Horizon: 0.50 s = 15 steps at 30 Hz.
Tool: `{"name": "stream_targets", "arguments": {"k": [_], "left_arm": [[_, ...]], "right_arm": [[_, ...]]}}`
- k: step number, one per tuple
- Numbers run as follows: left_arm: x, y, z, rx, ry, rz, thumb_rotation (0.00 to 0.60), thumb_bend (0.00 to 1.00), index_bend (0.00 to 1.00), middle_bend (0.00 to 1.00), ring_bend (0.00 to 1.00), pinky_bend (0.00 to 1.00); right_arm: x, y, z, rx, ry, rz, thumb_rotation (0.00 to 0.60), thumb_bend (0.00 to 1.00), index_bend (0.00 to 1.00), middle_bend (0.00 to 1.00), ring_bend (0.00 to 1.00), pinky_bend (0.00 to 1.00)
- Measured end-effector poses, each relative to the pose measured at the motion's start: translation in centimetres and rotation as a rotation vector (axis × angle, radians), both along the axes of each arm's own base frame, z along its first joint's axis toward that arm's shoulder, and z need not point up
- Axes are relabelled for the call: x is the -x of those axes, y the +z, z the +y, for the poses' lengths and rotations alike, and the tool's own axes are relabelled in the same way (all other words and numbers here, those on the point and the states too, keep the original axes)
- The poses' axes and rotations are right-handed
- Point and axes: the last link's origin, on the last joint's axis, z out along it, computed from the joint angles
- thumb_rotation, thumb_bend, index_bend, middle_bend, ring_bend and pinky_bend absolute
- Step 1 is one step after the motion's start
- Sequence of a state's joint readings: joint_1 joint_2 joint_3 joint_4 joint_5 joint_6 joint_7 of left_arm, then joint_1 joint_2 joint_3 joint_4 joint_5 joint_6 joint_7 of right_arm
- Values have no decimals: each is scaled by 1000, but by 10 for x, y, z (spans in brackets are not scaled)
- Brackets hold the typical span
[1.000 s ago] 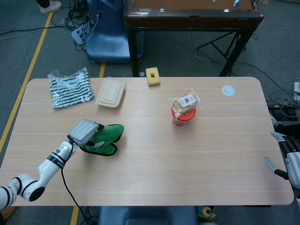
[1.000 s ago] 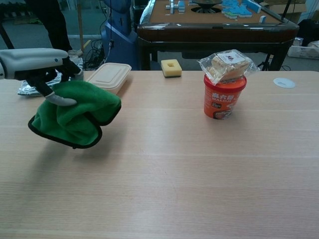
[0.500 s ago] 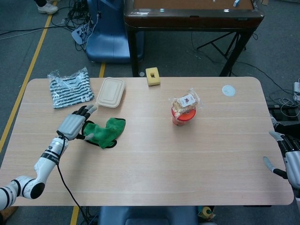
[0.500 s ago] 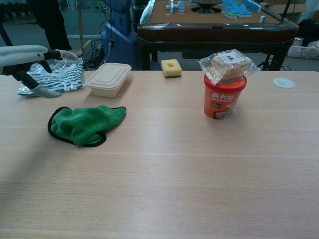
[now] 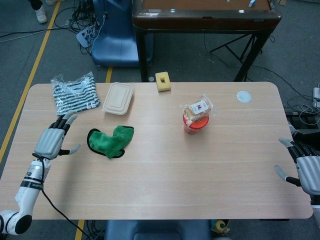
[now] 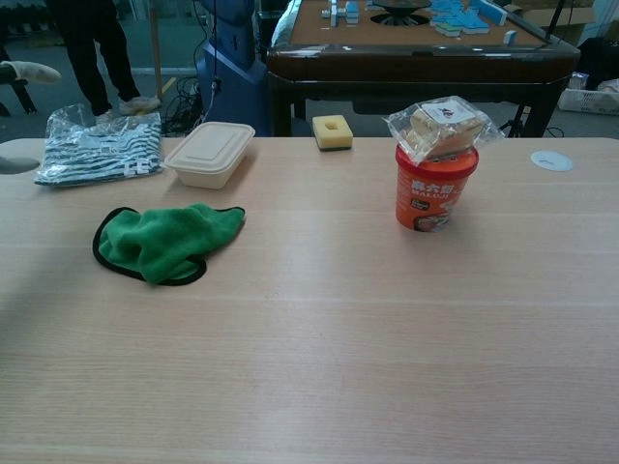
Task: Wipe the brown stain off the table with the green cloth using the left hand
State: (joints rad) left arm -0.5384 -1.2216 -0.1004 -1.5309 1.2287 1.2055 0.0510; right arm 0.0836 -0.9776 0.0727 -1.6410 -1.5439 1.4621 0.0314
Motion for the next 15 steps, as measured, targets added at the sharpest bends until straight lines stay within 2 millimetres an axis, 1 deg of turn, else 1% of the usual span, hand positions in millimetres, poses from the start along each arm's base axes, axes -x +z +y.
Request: {"name": "stream_targets", "arguments": {"k": [2,6,9,15], "left_arm": [[7,6,-11,-31,14,3,600,210,25,0,38,202],[25,16,-44,-84,63,10,600,210,51,0,42,211],[35,21,-67,-102,98,9,600,210,60,0,46,213],[44,26,-107,-139,132,12,600,210,68,0,52,216]], "right_arm": [[-1,-1,-1,-16,5,-13,600,350,179,247,207,238],[-3,-7,-4,-66,32,-25,600,350,179,247,207,238],[-7,-12,-5,-89,63,-26,600,350,179,247,207,238],[-15,-21,-6,-127,116,-31,600,350,179,247,207,238]]}}
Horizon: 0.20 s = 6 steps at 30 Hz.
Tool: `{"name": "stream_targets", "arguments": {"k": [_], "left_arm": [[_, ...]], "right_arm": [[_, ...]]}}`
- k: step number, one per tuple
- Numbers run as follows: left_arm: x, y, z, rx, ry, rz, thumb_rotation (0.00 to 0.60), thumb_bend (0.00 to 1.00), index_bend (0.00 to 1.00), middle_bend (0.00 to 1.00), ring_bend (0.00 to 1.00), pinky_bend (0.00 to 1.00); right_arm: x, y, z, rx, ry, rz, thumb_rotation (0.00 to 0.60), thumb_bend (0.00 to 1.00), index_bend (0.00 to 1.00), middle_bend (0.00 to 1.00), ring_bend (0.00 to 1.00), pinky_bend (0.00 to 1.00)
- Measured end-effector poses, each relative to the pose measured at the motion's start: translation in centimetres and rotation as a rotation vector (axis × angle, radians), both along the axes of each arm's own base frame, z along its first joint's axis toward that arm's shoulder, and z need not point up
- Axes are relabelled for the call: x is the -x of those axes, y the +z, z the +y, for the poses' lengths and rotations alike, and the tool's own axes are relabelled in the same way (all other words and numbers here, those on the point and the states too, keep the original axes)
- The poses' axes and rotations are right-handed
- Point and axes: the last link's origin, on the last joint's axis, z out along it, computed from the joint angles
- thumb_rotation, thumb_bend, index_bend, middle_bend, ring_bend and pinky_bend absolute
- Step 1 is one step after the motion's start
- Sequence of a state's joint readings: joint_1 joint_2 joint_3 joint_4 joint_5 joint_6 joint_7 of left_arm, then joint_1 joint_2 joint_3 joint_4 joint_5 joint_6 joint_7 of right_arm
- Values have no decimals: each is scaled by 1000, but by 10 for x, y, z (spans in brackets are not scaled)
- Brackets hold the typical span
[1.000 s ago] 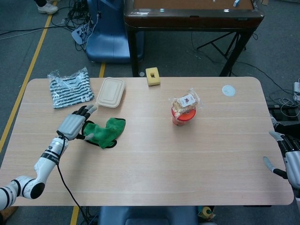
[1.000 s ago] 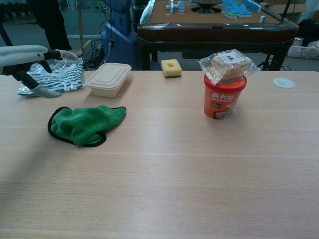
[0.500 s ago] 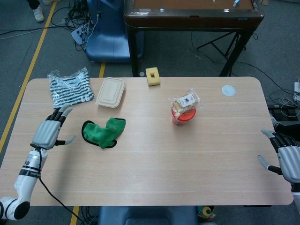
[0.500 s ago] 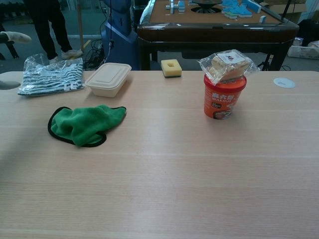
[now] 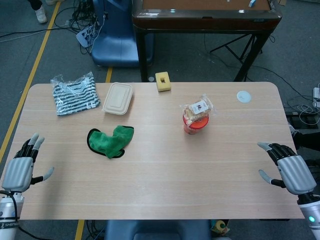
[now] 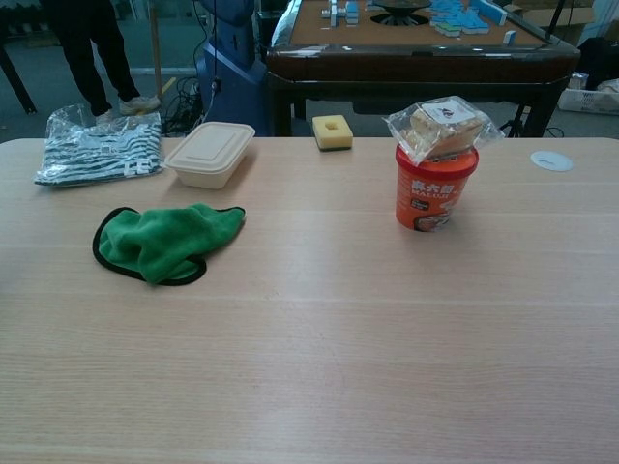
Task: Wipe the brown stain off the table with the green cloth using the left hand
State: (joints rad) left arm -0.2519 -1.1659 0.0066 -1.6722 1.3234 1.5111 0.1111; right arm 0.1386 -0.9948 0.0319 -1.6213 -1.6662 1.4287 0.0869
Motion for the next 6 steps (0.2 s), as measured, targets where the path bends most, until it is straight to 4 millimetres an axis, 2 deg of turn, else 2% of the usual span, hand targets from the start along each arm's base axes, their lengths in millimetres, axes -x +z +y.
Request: {"name": "stream_targets", "arguments": {"k": [6], "left_arm": [[-1,-2,-28,-23,2,-3,600,210,70,1,66,218]], "right_arm": [[-7,-6,0,-23,35,-7,600,350,179,247,207,238]]}}
